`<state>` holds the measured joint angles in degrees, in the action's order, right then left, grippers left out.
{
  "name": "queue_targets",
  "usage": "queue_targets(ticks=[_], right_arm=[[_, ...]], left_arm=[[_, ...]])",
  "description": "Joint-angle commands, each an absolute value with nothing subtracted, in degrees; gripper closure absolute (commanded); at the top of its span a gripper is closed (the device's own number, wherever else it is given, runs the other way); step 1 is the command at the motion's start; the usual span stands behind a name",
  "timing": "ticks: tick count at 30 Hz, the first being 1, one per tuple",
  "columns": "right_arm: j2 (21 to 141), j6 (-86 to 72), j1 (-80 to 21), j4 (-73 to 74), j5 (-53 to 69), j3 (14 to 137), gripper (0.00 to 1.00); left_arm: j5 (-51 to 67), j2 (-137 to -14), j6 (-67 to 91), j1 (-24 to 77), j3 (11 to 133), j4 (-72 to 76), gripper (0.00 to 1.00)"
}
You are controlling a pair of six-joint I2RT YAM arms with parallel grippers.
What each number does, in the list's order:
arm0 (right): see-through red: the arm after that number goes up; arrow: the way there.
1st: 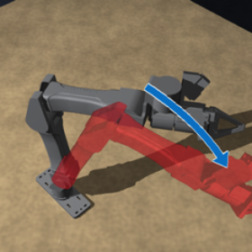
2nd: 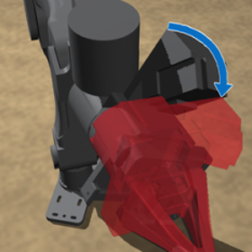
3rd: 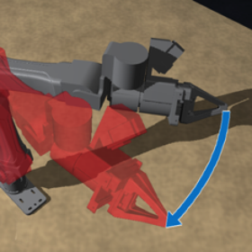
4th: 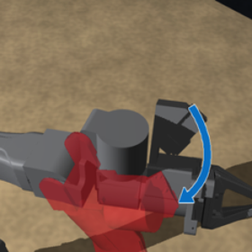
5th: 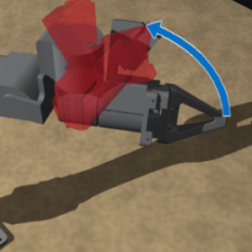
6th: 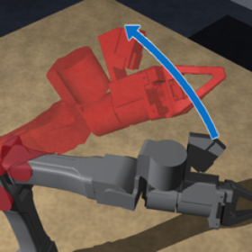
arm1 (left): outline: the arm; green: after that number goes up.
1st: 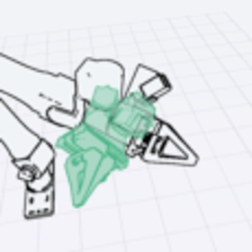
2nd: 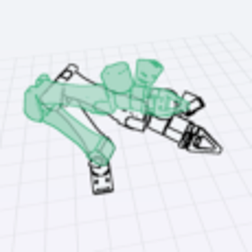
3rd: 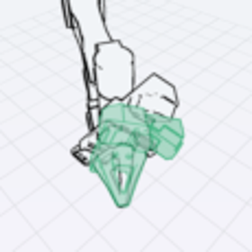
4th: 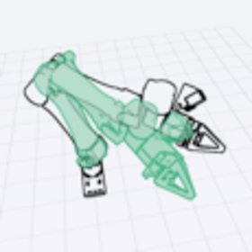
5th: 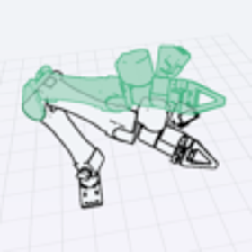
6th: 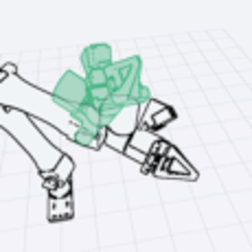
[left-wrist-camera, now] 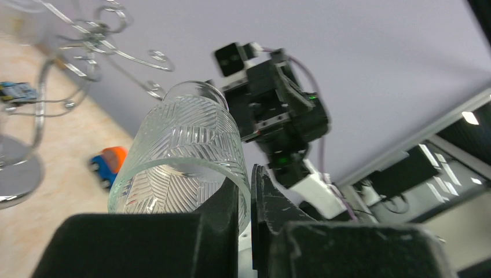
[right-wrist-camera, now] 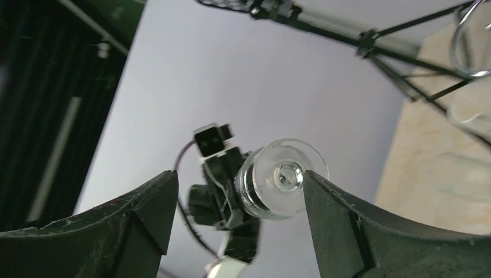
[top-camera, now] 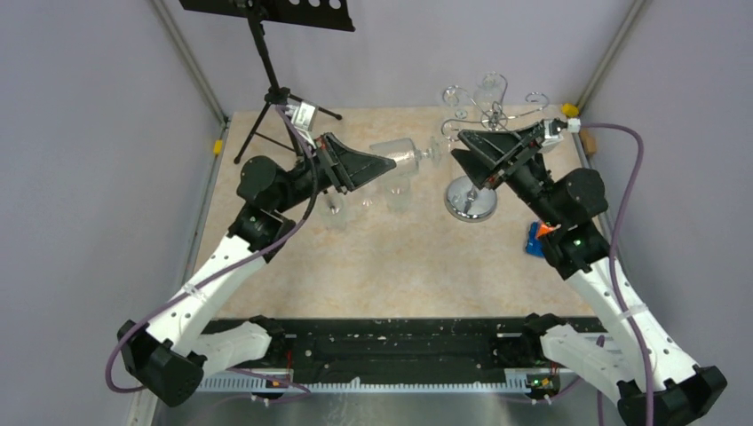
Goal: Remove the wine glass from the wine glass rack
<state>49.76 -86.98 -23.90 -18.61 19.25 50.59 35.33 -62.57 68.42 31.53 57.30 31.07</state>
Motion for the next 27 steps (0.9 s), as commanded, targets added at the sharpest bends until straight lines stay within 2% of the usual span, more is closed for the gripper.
queue_targets(ticks=[1,5,12,18,27], right_arm=[[47.8,-68.3,-24.1,-0.7,12.0,59.1,0.21],[48.6,-54.1,-24.1,10.0,13.0,63.3,0.23],[48.1,-42.7,-24.1,18.5,14.2,66.7,0.25],[45.4,-37.6,-24.1,24.2,7.0,69.3,0.25],[41.1,-35.7,-24.1,29.0,0.2,70.6,0.25]], left_arm=[[28.1,-58.6,46.2,30.9,67.0,4.8,1.0],[22.3,-59.0,34.3,30.9,72.3,-13.4,1.0],[12.8,-63.7,21.3,31.0,78.5,-35.3,1.0],[8.9,-69.5,18.1,34.0,79.6,-42.7,1.0],[0.6,-84.0,19.7,38.9,81.6,-44.3,1.0]])
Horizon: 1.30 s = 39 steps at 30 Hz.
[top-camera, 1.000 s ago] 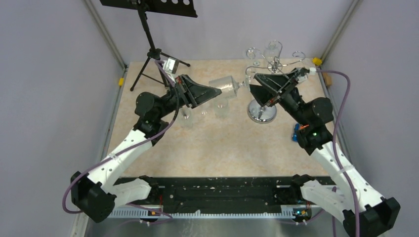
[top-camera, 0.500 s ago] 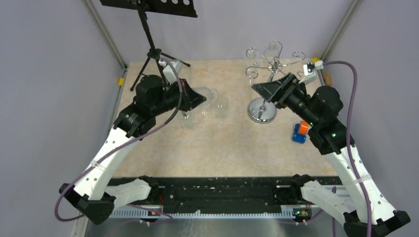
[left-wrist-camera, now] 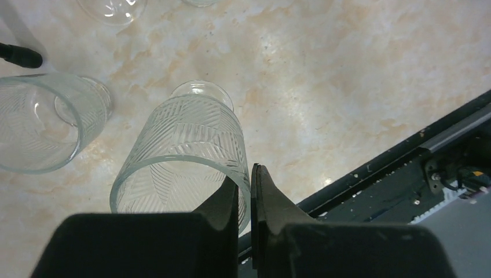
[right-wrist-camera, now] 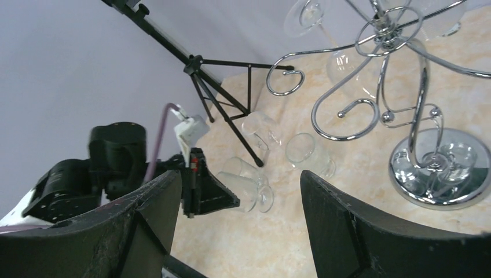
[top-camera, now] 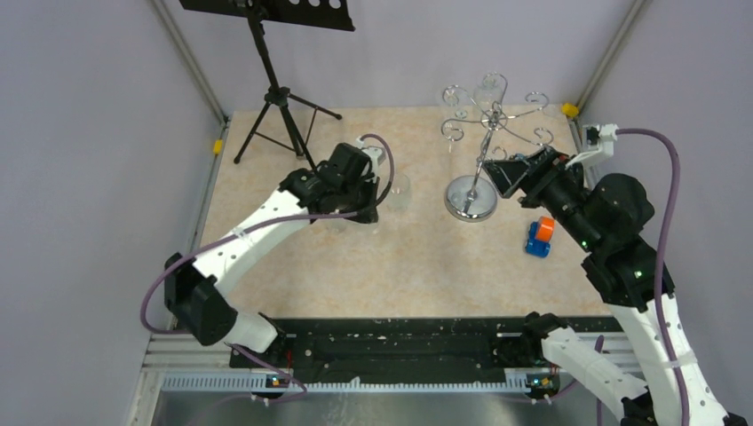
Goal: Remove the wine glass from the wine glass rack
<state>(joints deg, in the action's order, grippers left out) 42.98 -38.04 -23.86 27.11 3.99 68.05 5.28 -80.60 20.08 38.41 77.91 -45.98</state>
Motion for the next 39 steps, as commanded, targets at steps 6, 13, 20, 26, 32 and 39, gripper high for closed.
queue_targets(ticks=[6,13,20,26,32,39], right_arm=[[39.2,-35.6,-24.1,30.0,-2.0,69.6,0.25],[38.7,-36.4,-24.1,29.8,-1.8,68.5,0.25],[38.5,-37.0,-24.1,29.5,-1.5,68.0,0.25],[38.3,-37.3,-24.1,29.7,-1.3,68.1,0.25],[38.2,-37.9,-24.1,29.9,-1.2,67.6,0.25],[38.2,-38.3,-24.1,30.2,-1.0,68.0,0.25]], left_arm=[[-3.1,-92.0,20.2,39.1,84.1,-45.2,1.0],[-2.9,-97.6,21.3,39.4,86.7,-46.9,1.0],[-4.2,-99.2,21.9,39.4,86.0,-45.6,1.0],[-5.1,-100.4,22.5,39.4,85.1,-44.2,1.0],[-5.8,-100.8,22.2,39.4,84.6,-42.3,0.97],[-5.9,-100.6,22.2,39.4,84.9,-42.4,0.79]])
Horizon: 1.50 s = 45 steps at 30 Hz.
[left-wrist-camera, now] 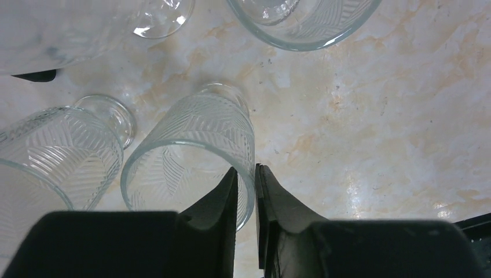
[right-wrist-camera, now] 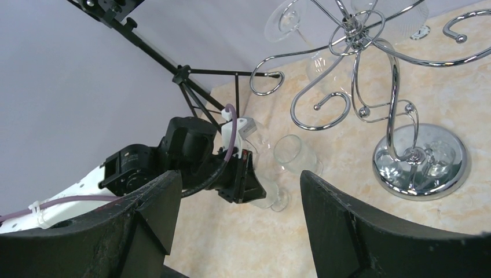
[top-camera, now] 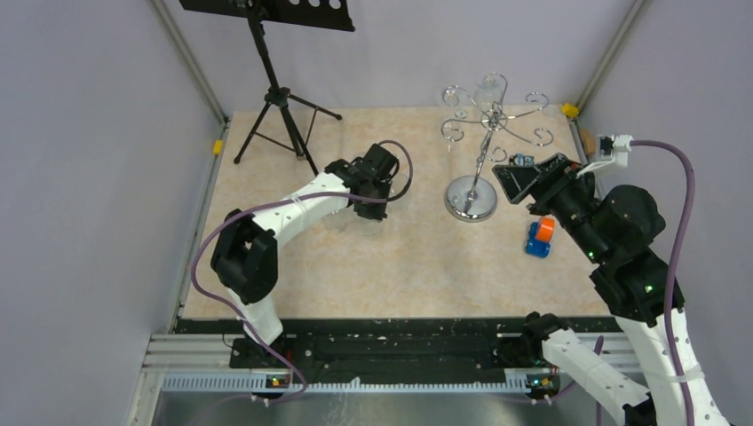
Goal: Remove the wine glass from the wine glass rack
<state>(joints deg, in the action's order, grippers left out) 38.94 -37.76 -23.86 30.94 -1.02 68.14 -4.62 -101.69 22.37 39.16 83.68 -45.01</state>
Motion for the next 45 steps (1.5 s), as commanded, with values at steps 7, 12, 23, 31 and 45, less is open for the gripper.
queue_targets(ticks=[7,12,23,31,45], right_arm=[[38.9,-38.4,-24.1,31.9,-0.8,69.9,0.25],[40.3,-37.5,-24.1,32.4,-0.9,72.5,0.25],[55.9,-34.7,-24.1,35.1,-0.2,87.7,0.43],[62.2,-38.0,-24.1,30.2,1.4,88.4,0.51],[54.3,-41.2,-24.1,25.0,5.2,80.3,0.51]], left_arm=[[-6.2,-98.5,21.6,39.3,85.2,-42.6,0.66],[-4.1,-94.2,21.1,39.3,85.8,-42.9,0.55],[0.6,-79.3,21.9,38.0,80.7,-35.2,0.11],[16.5,-76.0,37.4,29.0,80.3,-16.0,0.12],[20.1,-97.0,61.5,28.3,95.4,6.9,0.22]])
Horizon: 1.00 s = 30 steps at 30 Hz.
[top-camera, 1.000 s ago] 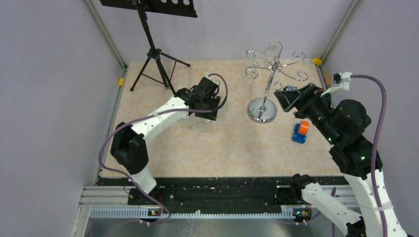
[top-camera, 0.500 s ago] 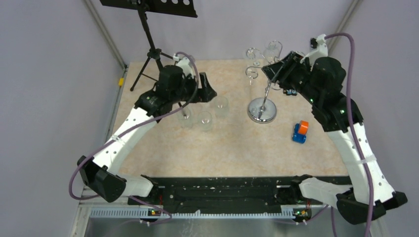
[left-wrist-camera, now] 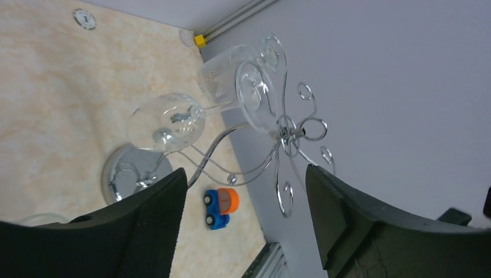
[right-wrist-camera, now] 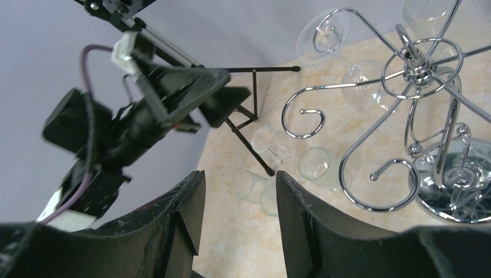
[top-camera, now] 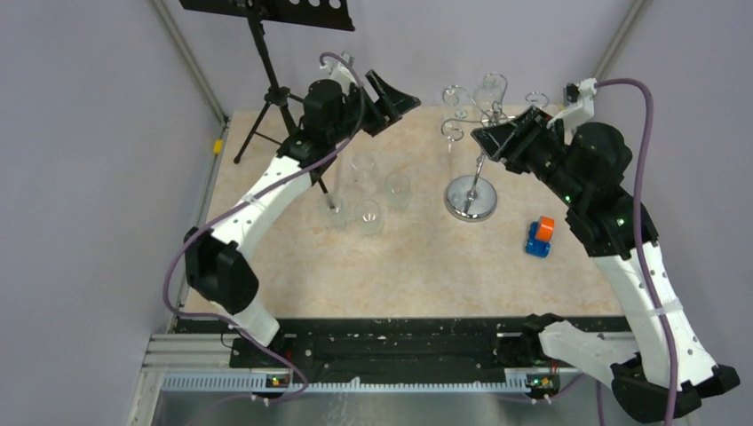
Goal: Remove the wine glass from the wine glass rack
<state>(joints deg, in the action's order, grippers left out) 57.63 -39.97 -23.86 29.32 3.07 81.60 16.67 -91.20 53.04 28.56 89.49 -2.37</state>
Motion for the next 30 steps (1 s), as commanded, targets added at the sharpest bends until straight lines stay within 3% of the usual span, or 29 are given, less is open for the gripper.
queue_targets(ticks=[1,11,16,22,27,30], right_arm=[[53.5,-41.4,-24.1,24.8,5.4,80.0,0.51],[48.5,-42.5,-24.1,24.7,4.9,77.0,0.5],[48.2,-42.6,-24.1,25.0,4.8,76.7,0.5],[47.9,-43.2,-24.1,24.7,4.7,76.1,0.5],[47.8,-43.6,-24.1,24.7,4.8,75.8,0.5],[47.6,-43.8,-24.1,24.7,4.7,75.6,0.5]], left_arm=[[21.3,-99.0,62.3,28.3,97.5,7.0,0.24],[27.5,-112.4,67.0,28.4,111.6,7.3,0.28],[28.4,-115.0,68.2,28.3,113.3,7.4,0.44],[28.2,-115.7,68.5,28.6,113.3,6.7,0.5],[29.5,-116.7,70.3,28.7,114.0,8.1,0.64],[30.2,-117.3,70.8,28.9,114.6,7.7,0.65]])
